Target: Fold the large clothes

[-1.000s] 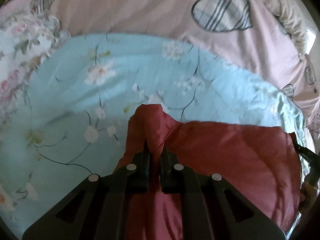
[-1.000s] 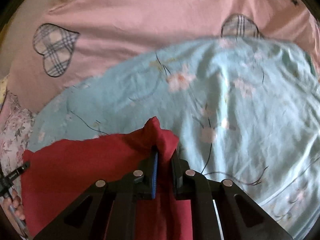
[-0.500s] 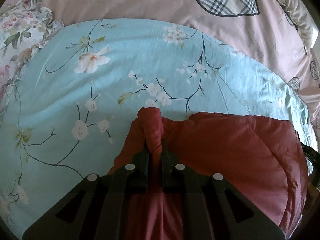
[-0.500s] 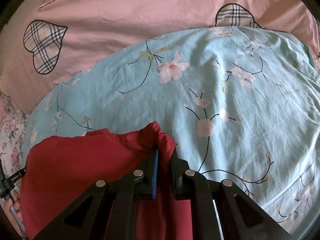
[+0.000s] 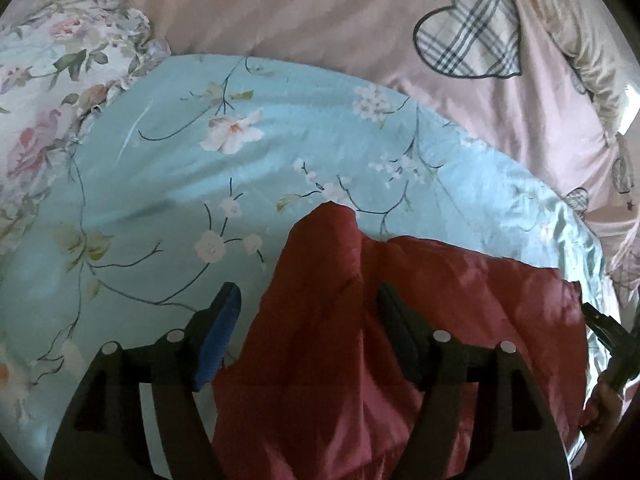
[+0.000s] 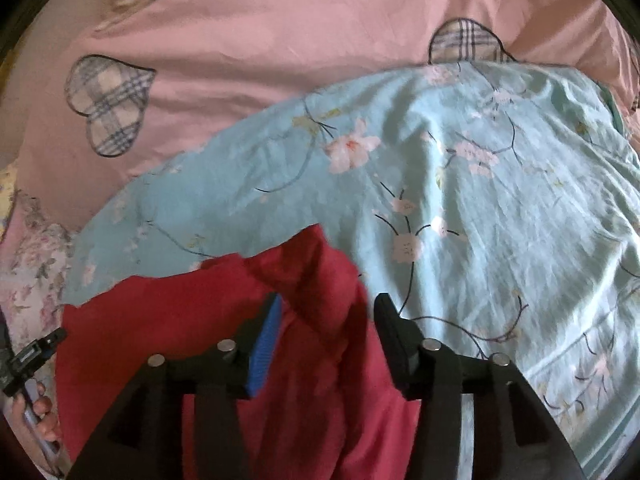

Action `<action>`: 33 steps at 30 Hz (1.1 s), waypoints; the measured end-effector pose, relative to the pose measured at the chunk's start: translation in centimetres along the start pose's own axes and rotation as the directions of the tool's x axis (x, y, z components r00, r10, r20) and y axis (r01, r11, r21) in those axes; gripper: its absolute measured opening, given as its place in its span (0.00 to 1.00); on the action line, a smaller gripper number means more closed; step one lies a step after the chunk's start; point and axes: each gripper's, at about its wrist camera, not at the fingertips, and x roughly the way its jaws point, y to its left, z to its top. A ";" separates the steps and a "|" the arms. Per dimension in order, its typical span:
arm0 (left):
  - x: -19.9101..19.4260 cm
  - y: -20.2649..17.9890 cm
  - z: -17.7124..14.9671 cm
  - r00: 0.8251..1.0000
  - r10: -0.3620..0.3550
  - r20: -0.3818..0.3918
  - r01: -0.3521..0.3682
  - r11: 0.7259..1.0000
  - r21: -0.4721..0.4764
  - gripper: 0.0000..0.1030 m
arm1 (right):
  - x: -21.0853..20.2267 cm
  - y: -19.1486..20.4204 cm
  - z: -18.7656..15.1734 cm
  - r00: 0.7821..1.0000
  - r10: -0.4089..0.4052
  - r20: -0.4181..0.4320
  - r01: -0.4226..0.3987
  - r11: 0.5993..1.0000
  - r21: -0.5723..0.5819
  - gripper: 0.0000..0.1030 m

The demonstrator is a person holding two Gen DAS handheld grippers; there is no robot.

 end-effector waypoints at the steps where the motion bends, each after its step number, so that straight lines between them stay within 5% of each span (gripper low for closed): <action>1: -0.6 0.0 -0.3 1.000 -0.003 0.005 0.003 1.000 0.006 0.68 | -0.7 0.2 -0.3 1.000 0.011 0.006 -0.011 1.000 -0.008 0.49; 14: -6.6 -1.1 -7.0 0.997 -0.060 0.046 0.056 0.995 0.083 0.68 | -6.4 2.2 -6.5 0.993 0.118 0.023 -0.116 0.991 -0.073 0.55; 33: -9.9 -1.0 -13.4 0.996 -0.072 0.051 0.069 0.996 0.058 0.68 | -10.3 3.4 -13.4 0.991 0.134 0.014 -0.132 0.986 -0.104 0.59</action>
